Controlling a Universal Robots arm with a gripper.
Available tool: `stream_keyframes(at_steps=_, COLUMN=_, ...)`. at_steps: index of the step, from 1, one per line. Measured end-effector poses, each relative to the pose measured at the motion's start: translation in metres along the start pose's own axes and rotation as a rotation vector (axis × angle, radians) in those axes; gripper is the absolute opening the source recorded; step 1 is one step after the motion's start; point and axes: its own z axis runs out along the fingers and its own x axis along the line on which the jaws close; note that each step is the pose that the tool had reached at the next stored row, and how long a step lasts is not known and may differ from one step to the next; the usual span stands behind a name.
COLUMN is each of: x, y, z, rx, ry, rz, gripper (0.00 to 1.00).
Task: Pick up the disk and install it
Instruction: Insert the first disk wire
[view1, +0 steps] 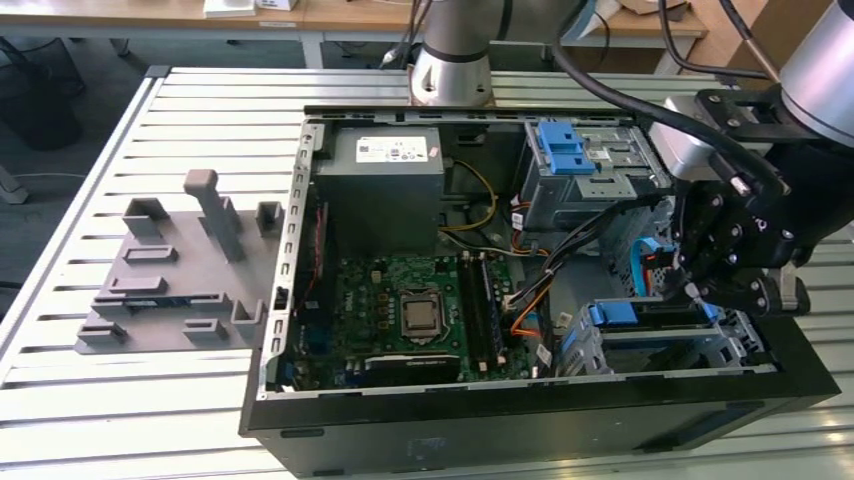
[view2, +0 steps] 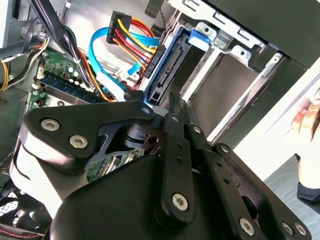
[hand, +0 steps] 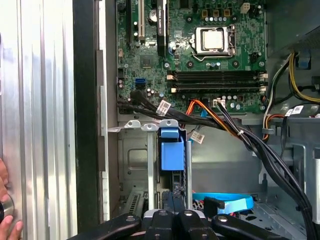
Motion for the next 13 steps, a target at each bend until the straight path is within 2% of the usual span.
stream_keyframes(at_steps=6, x=-0.0024, y=-0.0076, z=0.0, rx=0.0, ry=-0.0001, rz=0.0, gripper=0.11)
stream_keyframes(at_steps=13, x=-0.0118, y=-0.01, z=-0.0001, rx=0.0007, ry=-0.0001, rz=0.0, gripper=0.11)
